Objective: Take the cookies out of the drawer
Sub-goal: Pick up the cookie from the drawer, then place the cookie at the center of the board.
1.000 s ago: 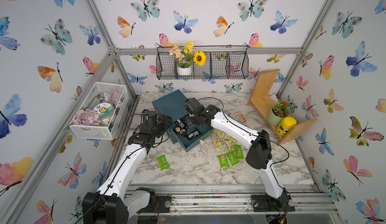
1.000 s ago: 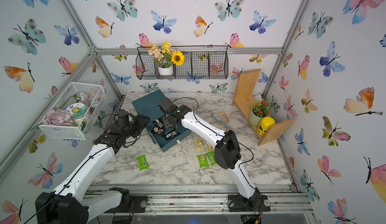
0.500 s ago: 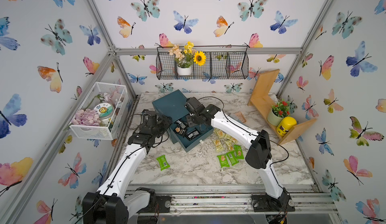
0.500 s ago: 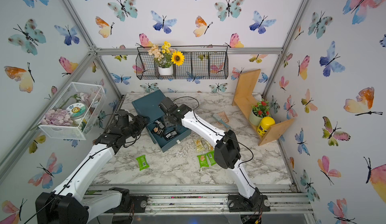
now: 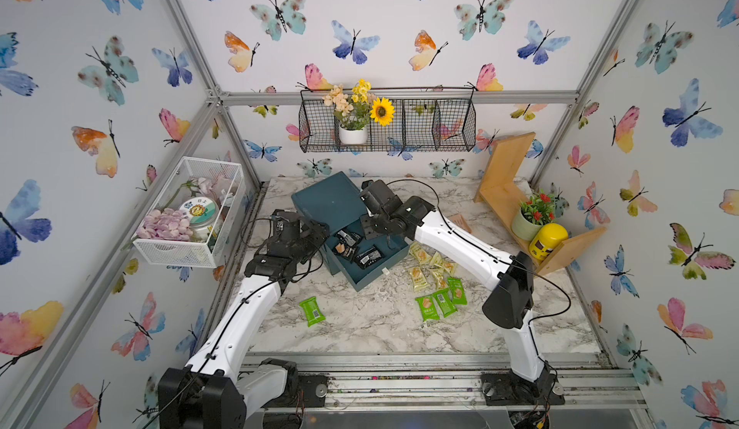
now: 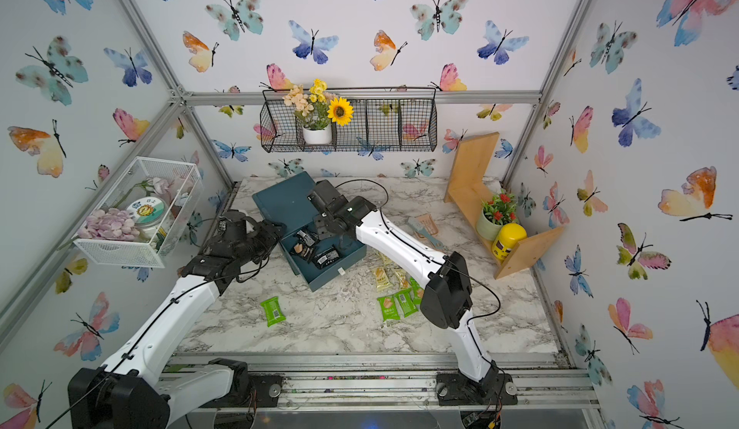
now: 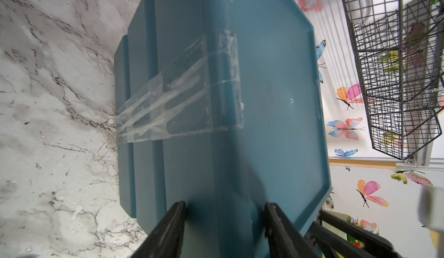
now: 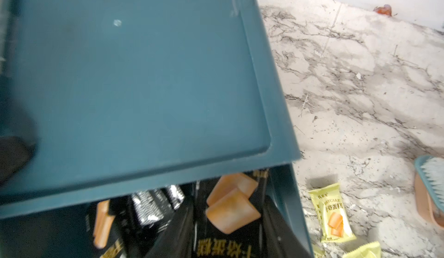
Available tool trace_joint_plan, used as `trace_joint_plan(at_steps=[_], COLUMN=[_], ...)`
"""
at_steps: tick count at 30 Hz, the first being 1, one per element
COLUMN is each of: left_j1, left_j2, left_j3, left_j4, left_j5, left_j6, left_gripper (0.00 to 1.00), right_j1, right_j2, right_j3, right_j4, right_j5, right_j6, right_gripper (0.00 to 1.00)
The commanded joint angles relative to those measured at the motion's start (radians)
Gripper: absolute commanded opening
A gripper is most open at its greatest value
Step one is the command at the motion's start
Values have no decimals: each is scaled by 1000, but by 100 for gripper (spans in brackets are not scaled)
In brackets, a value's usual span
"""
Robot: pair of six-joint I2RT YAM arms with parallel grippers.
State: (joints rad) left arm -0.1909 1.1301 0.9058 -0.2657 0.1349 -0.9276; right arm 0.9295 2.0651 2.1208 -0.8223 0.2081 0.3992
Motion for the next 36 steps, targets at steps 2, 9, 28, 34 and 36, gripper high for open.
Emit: trace_joint_plan(at_steps=[2, 9, 28, 34, 36], left_j1=[4, 5, 5, 5, 5], left_j2=[15, 13, 13, 8, 8], left_j3=[-9, -10, -26, -26, -26], left_j4=[-30, -35, -32, -35, -38], left_j5=[13, 8, 8, 4, 4], left_j6=[9, 11, 7, 6, 6], left_gripper=[56, 56, 56, 56, 56], right_j1=[31, 78, 157, 210, 211], right_j2=[-99, -341, -891, -845, -801], right_j3=[-60, -316, -1205, -1345, -1370], right_j4=[18, 17, 236, 409, 468], right_j5=[-5, 53, 28, 11, -6], right_j6=[11, 83, 335, 367, 394], right_gripper=[30, 30, 28, 28, 28])
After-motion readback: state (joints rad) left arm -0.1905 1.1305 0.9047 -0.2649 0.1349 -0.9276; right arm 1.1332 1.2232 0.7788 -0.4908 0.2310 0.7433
